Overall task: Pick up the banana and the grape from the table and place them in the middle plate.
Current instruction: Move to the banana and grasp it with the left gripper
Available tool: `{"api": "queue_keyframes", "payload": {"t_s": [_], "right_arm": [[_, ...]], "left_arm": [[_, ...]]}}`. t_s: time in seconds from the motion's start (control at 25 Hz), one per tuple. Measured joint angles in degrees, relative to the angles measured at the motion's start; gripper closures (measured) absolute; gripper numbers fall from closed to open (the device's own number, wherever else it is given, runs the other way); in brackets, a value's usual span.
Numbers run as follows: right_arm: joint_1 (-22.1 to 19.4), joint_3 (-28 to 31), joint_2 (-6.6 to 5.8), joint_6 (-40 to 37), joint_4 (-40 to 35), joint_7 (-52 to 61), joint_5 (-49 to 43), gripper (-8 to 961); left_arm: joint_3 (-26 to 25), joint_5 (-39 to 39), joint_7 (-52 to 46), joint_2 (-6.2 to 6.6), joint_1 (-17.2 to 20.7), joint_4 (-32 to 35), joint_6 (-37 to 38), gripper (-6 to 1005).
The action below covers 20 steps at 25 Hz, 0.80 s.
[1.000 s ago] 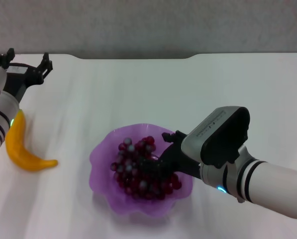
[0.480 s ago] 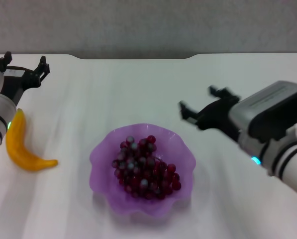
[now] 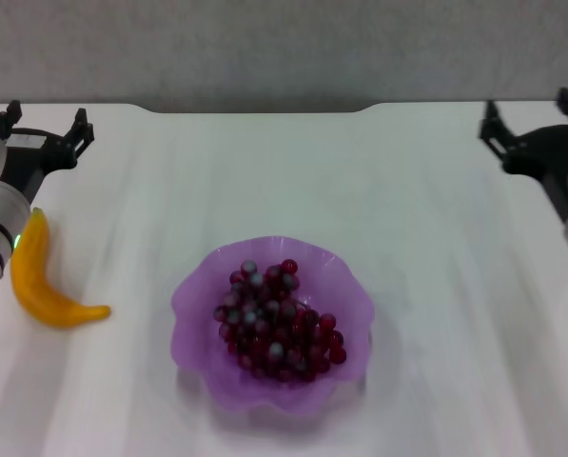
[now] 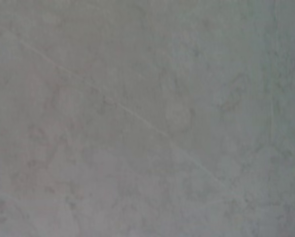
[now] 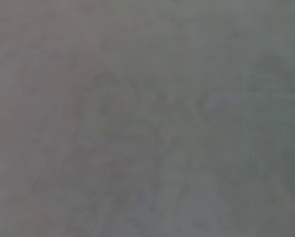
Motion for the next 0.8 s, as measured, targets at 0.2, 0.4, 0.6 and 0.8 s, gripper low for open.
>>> {"api": "queue_keyframes", "payload": {"t_s": [0.2, 0.4, 0.6, 0.8], "right_arm": [[1.1, 2.1, -0.15, -5.5, 5.8, 7.0, -0.2, 74], [2.7, 3.1, -0.2, -11.0, 11.8, 11.1, -1.7, 74], [4.0, 2.9, -0.33, -15.7, 17.9, 22.2, -2.0, 74], [4.6, 3.2, -0.42, -13.9, 19.9, 23.6, -2.7, 73]], "left_arm": [[0.1, 0.0, -0.1, -0.15, 0.0, -0.1, 0.0, 112], [0.0, 0.0, -0.3, -0.23, -0.1, -0.2, 0.0, 113], [0.0, -0.3, -0.3, -0.26, -0.2, -0.2, -0.5, 113], [-0.6, -0.4, -0.3, -0.15, -0.2, -1.1, -2.5, 113]]}}
